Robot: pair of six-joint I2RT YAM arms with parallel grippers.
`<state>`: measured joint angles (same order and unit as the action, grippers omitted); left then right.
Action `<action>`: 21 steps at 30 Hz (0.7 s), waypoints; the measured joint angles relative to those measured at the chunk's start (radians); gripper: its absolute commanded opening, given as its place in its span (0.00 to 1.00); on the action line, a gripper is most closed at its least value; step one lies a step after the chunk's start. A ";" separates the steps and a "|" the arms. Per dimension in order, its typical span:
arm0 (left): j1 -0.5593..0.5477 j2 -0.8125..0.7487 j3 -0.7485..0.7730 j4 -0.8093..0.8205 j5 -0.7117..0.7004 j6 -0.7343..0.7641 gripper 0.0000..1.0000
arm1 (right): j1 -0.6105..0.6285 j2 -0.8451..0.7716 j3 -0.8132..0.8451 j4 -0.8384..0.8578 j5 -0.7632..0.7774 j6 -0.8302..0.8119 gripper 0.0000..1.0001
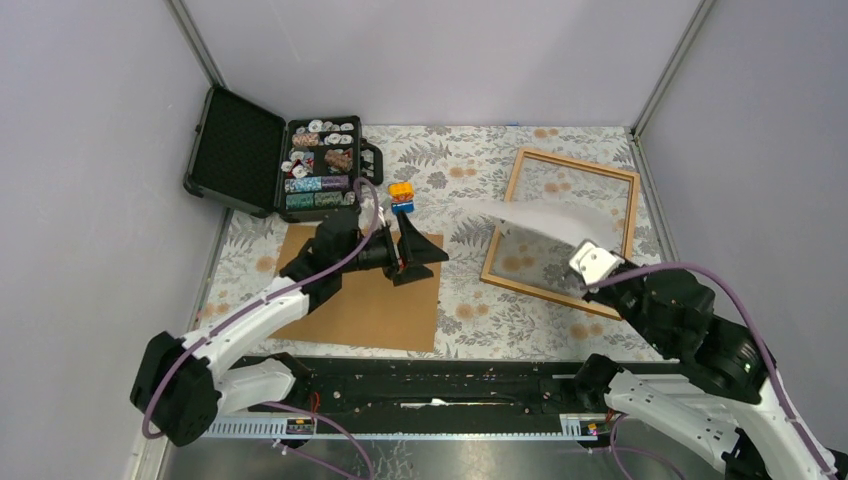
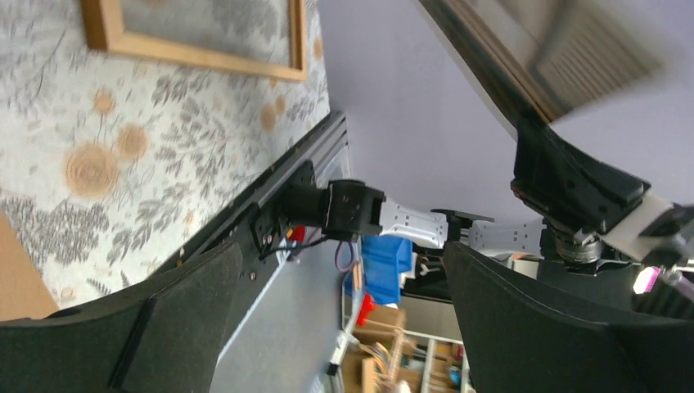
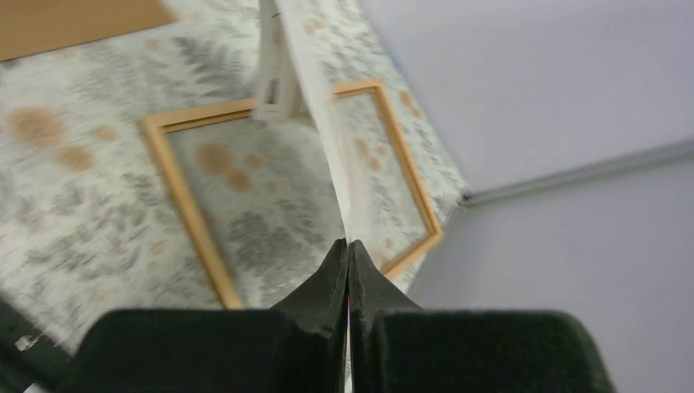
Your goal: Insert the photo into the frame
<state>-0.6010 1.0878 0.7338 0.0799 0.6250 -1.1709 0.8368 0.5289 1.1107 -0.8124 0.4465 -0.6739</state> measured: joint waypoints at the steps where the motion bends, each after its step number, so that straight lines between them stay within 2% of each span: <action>1: 0.000 0.015 -0.033 0.031 0.013 -0.025 0.99 | 0.000 -0.018 -0.003 -0.035 -0.056 0.003 0.00; 4: -0.003 0.040 -0.111 0.089 0.034 -0.085 0.99 | 0.000 -0.068 -0.018 -0.097 -0.173 0.009 0.00; 11: -0.014 0.037 -0.182 0.196 0.029 -0.180 0.99 | 0.000 -0.109 -0.051 -0.225 -0.292 0.006 0.00; 17: -0.017 0.077 -0.363 0.392 0.023 -0.362 0.99 | 0.000 -0.057 -0.051 -0.365 -0.312 -0.012 0.00; 21: -0.049 0.181 -0.384 0.515 0.022 -0.446 0.99 | 0.000 -0.060 -0.050 -0.439 -0.302 -0.037 0.00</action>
<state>-0.6502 1.2690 0.3500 0.5945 0.6472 -1.6169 0.8368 0.4690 1.0603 -1.2510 0.1444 -0.7105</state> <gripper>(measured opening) 0.987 0.017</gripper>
